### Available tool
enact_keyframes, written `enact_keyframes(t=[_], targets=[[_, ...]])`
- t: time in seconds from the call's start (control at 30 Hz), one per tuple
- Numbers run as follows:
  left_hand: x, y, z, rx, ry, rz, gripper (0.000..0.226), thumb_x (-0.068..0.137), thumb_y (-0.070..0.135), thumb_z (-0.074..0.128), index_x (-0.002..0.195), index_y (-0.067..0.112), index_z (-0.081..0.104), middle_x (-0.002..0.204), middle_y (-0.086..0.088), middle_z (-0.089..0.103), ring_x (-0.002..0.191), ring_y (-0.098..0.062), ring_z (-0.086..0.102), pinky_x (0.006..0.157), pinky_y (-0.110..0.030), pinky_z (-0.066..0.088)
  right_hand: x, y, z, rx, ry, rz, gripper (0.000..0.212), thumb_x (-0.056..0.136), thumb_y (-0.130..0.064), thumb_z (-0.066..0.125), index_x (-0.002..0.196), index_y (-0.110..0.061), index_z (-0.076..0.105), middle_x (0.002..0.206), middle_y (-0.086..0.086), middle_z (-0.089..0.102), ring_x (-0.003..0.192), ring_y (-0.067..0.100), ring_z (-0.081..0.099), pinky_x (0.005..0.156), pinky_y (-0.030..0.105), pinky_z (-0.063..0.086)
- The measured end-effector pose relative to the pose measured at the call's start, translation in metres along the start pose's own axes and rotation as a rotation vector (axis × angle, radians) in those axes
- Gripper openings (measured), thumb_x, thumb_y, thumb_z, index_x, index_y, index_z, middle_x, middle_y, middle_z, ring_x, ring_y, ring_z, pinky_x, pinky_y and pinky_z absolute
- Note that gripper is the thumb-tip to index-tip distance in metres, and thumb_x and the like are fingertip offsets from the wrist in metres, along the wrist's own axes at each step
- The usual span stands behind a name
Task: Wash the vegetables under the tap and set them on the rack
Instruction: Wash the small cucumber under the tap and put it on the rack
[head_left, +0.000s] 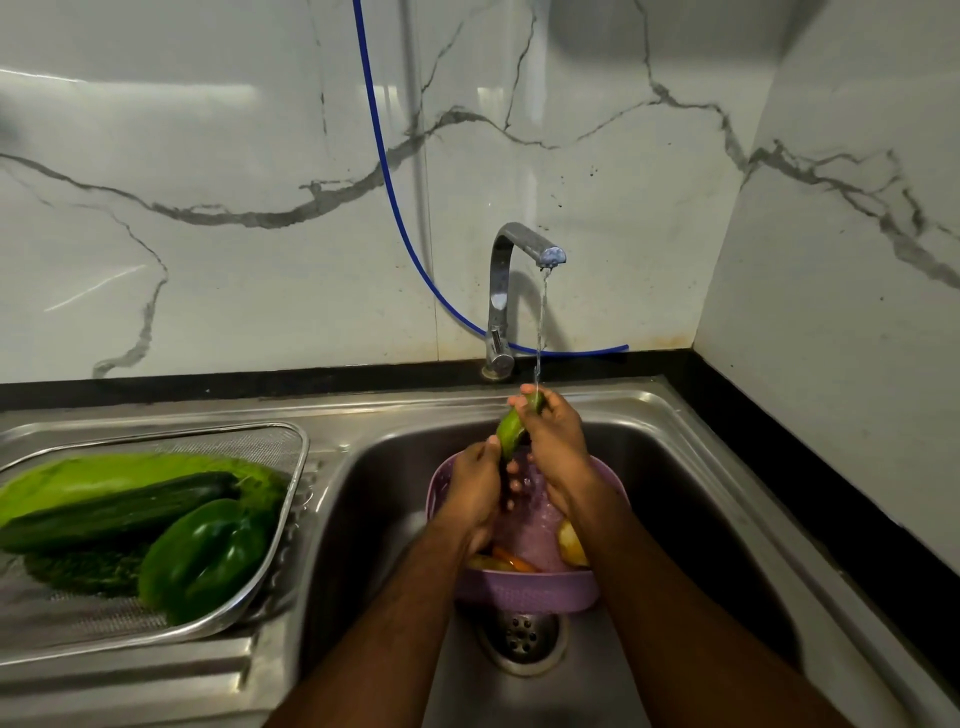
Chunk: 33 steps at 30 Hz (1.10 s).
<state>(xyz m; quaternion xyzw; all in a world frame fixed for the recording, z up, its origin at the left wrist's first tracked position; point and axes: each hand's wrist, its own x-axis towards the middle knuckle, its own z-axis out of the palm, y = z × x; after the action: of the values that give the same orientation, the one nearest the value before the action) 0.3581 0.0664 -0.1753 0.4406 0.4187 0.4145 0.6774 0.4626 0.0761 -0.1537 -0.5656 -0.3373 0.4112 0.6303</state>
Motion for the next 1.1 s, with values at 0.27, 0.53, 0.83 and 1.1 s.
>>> enact_keyframes(t=[0.27, 0.53, 0.83, 1.1], targets=[[0.003, -0.010, 0.004, 0.105, 0.033, 0.047, 0.027, 0.105, 0.011, 0.044, 0.102, 0.004, 0.071, 0.087, -0.013, 0.069, 0.068, -0.017, 0.064, 0.057, -0.026, 0.048, 0.010, 0.004, -0.009, 0.038, 0.109, -0.041, 0.024, 0.098, -0.016, 0.068, 0.121, -0.022, 0.069, 0.117, 0.002, 0.070, 0.113, 0.020, 0.065, 0.102, 0.042, 0.055], [0.007, -0.010, 0.003, -0.054, 0.042, 0.066, 0.020, 0.099, -0.002, 0.051, 0.110, 0.001, 0.068, 0.091, -0.015, 0.074, 0.066, -0.013, 0.066, 0.066, -0.024, 0.057, 0.011, 0.001, -0.017, 0.341, 0.105, 0.124, 0.036, 0.106, -0.009, 0.051, 0.139, -0.019, 0.060, 0.129, 0.014, 0.063, 0.112, 0.027, 0.062, 0.105, 0.055, 0.051], [0.005, -0.004, 0.005, -0.280, -0.034, -0.051, 0.030, 0.102, 0.014, 0.054, 0.118, -0.010, 0.062, 0.105, -0.024, 0.072, 0.074, -0.016, 0.072, 0.068, -0.023, 0.061, 0.003, -0.005, -0.017, 0.570, 0.055, 0.173, 0.040, 0.110, -0.010, 0.030, 0.146, -0.010, 0.049, 0.122, 0.019, 0.067, 0.109, 0.030, 0.069, 0.092, 0.042, 0.053], [0.004, -0.004, 0.007, -0.165, 0.007, 0.017, 0.025, 0.101, 0.013, 0.055, 0.108, -0.007, 0.067, 0.080, -0.012, 0.068, 0.059, -0.013, 0.059, 0.058, -0.023, 0.052, -0.007, -0.004, -0.006, 0.266, -0.091, 0.164, 0.035, 0.110, -0.037, 0.042, 0.143, -0.030, 0.049, 0.111, 0.012, 0.067, 0.087, 0.026, 0.070, 0.045, 0.028, 0.051]])
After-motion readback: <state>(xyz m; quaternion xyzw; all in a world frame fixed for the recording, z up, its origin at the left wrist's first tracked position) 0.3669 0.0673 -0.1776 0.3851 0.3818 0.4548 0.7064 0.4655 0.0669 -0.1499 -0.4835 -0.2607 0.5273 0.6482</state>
